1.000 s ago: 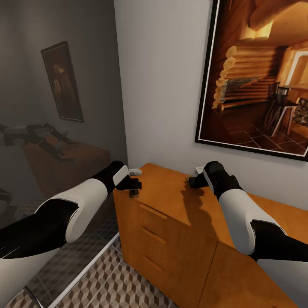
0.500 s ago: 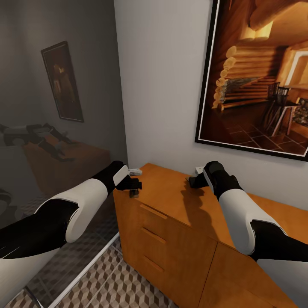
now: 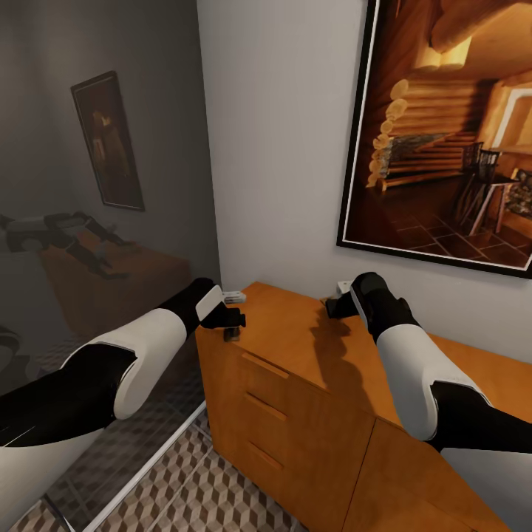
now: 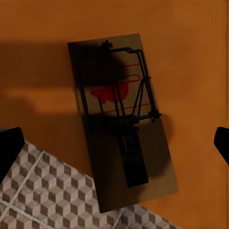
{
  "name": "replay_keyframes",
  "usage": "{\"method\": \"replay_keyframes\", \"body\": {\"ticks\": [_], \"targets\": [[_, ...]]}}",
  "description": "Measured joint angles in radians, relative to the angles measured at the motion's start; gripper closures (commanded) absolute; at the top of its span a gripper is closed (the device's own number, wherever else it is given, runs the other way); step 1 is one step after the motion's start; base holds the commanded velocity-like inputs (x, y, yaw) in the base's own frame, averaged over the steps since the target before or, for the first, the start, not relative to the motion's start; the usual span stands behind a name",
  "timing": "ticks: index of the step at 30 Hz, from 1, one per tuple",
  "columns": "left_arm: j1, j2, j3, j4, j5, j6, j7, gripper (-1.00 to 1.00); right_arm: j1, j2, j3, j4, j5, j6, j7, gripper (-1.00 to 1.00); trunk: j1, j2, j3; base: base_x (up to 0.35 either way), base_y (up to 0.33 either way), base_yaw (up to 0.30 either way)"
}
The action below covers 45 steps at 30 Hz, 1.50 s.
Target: Take the four mousetraps from the cabinet in the bathroom and place them on the bathroom floor. Make sure all four end up on the same floor surface, and ensure that at least two of them are either under or directly next to the same bathroom sink.
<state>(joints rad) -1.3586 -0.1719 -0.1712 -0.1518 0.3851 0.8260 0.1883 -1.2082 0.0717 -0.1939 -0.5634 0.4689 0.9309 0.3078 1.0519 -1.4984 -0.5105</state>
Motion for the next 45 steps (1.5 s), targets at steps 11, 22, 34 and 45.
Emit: {"method": "replay_keyframes", "body": {"ticks": [11,22,34,45], "targets": [[0.0,-0.003,-0.001,0.0,0.001,0.0,-0.001,-1.0,0.0,0.001,-0.001,-0.003,-0.001,0.001,-0.001,1.0,0.0,0.0,0.0,0.0,0.0,0.0],[0.0,-0.002,0.0,0.001,0.0,0.0,0.0,-1.0,0.0,0.001,-0.001,-0.003,-0.003,-0.001,-0.001,1.0,0.0,0.0,0.0,0.0,0.0,0.0],[0.001,-0.003,0.001,0.001,0.006,-0.017,0.016,-1.0,0.0,0.0,0.001,-0.002,0.001,-0.012,-0.002,1.0,0.0,0.0,0.0,0.0,0.0,0.0],[0.002,-0.002,0.002,-0.001,0.001,-0.023,0.005,-1.0,0.0,0.001,0.003,-0.004,0.002,-0.008,0.0,1.0,0.0,0.0,0.0,0.0,0.0,0.0]]}}
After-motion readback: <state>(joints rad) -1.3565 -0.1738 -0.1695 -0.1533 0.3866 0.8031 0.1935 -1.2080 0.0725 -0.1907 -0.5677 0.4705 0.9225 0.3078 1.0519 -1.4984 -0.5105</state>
